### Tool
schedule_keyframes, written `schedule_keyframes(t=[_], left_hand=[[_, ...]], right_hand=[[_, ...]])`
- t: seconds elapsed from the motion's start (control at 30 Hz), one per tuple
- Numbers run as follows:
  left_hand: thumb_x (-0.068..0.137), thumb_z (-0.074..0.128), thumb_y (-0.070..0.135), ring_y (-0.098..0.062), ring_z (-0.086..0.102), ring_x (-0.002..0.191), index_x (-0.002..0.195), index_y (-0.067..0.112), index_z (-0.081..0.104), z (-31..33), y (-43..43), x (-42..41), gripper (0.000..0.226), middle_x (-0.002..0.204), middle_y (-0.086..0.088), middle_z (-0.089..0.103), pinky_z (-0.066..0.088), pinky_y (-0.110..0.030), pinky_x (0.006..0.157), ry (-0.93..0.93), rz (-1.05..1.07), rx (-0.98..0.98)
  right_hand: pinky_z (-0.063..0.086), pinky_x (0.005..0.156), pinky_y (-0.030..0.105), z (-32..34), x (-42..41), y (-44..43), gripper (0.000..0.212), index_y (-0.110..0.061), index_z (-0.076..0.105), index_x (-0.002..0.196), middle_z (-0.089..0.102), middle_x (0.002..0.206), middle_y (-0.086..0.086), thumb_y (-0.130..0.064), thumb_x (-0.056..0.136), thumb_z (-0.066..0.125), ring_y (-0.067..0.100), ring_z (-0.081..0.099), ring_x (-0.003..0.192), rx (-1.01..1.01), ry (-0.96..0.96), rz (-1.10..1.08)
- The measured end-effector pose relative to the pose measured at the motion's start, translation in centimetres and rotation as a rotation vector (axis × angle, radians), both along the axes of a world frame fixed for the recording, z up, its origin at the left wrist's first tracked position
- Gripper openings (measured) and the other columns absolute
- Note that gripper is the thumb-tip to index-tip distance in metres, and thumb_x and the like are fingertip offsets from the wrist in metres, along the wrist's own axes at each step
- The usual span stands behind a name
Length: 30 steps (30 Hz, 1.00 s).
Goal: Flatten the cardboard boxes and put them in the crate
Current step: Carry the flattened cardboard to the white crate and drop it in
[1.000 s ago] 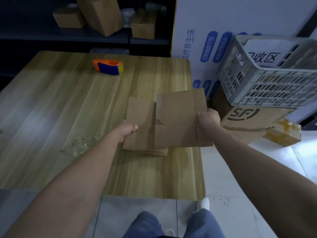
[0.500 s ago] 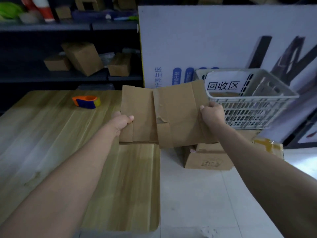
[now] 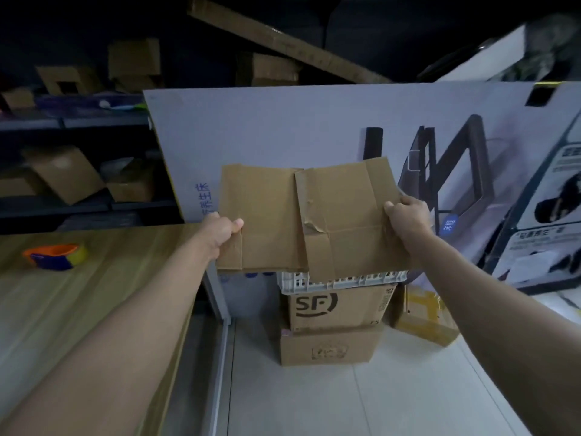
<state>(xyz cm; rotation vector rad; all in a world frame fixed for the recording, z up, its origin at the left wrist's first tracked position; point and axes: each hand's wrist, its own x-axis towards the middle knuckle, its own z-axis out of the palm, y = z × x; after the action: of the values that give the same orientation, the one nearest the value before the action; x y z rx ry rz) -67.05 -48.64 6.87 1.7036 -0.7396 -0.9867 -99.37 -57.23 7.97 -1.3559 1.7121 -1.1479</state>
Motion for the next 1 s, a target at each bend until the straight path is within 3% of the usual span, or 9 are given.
schedule_keyframes(t=[0.1, 0.2, 0.27, 0.4, 0.57, 0.77, 0.9, 1.0], left_hand=[[0.09, 0.059, 0.007, -0.032, 0.061, 0.098, 0.12, -0.001, 0.051, 0.1, -3.5, -1.9, 0.031, 0.109, -0.016, 0.062, 0.049, -0.046, 0.09, -0.029, -0.015, 0.035], [0.091, 0.058, 0.007, -0.032, 0.061, 0.096, 0.115, 0.003, 0.053, -0.4, -7.6, -3.8, 0.025, 0.107, -0.015, 0.063, 0.048, -0.049, 0.092, -0.004, -0.029, 0.045], [0.092, 0.058, 0.009, -0.032, 0.061, 0.098, 0.12, 0.003, 0.052, -0.9, -10.6, -4.5, 0.03, 0.111, -0.015, 0.063, 0.048, -0.049, 0.091, 0.018, -0.036, 0.05], [0.091, 0.059, 0.012, -0.031, 0.06, 0.099, 0.127, 0.003, 0.049, -2.0, -17.0, -4.6, 0.039, 0.115, -0.015, 0.062, 0.049, -0.048, 0.089, 0.04, -0.007, 0.047], [0.09, 0.061, 0.012, -0.024, 0.06, 0.082, 0.115, 0.004, 0.053, -3.0, -23.2, -5.3, 0.028, 0.107, -0.013, 0.063, 0.048, -0.038, 0.07, 0.059, 0.053, 0.071], [0.091, 0.06, 0.011, -0.031, 0.058, 0.104, 0.13, 0.001, 0.047, -3.2, -26.7, -6.3, 0.043, 0.123, -0.016, 0.058, 0.047, -0.045, 0.092, 0.085, 0.167, 0.099], [0.092, 0.057, 0.008, -0.027, 0.058, 0.102, 0.129, -0.002, 0.048, -3.9, -27.3, -8.7, 0.038, 0.124, -0.018, 0.059, 0.046, -0.039, 0.087, 0.142, 0.246, 0.076], [0.093, 0.056, 0.007, -0.03, 0.058, 0.105, 0.13, -0.002, 0.046, -4.5, -27.2, -11.6, 0.039, 0.124, -0.021, 0.058, 0.046, -0.04, 0.09, 0.175, 0.344, 0.075]], right_hand=[[0.043, 0.067, 0.03, -0.3, -2.4, -3.1, 0.031, -0.014, 0.065, 0.115, 0.064, 0.084, -0.001, -0.026, 0.088, 0.054, 0.019, 0.057, 0.074, 0.007, -0.009, 0.002], [0.05, 0.081, 0.037, -0.6, -4.4, -6.9, 0.038, -0.018, 0.061, 0.123, 0.066, 0.104, 0.005, -0.03, 0.088, 0.055, 0.026, 0.061, 0.092, 0.031, 0.002, -0.006], [0.05, 0.085, 0.04, -0.7, -5.5, -10.0, 0.036, -0.018, 0.061, 0.122, 0.065, 0.104, 0.004, -0.03, 0.088, 0.055, 0.026, 0.061, 0.093, 0.026, 0.015, -0.008], [0.047, 0.075, 0.034, -0.9, -7.3, -16.9, 0.029, -0.017, 0.065, 0.114, 0.064, 0.093, 0.002, -0.025, 0.088, 0.055, 0.022, 0.058, 0.081, -0.001, 0.051, -0.006], [0.05, 0.074, 0.035, -0.5, -9.3, -24.7, 0.027, -0.019, 0.066, 0.11, 0.067, 0.091, 0.001, -0.027, 0.088, 0.053, 0.022, 0.062, 0.08, 0.004, 0.115, 0.027], [0.044, 0.065, 0.028, -1.9, -10.4, -32.7, 0.035, -0.016, 0.061, 0.119, 0.058, 0.081, -0.008, -0.025, 0.086, 0.052, 0.016, 0.056, 0.07, 0.034, 0.178, 0.113], [0.042, 0.07, 0.03, -4.1, -8.7, -36.9, 0.035, -0.012, 0.061, 0.119, 0.063, 0.105, 0.007, -0.024, 0.087, 0.053, 0.016, 0.052, 0.071, 0.043, 0.262, 0.287], [0.045, 0.079, 0.032, -4.9, -7.2, -39.1, 0.037, -0.011, 0.06, 0.122, 0.063, 0.115, 0.011, -0.022, 0.087, 0.054, 0.023, 0.056, 0.085, 0.064, 0.281, 0.441]])
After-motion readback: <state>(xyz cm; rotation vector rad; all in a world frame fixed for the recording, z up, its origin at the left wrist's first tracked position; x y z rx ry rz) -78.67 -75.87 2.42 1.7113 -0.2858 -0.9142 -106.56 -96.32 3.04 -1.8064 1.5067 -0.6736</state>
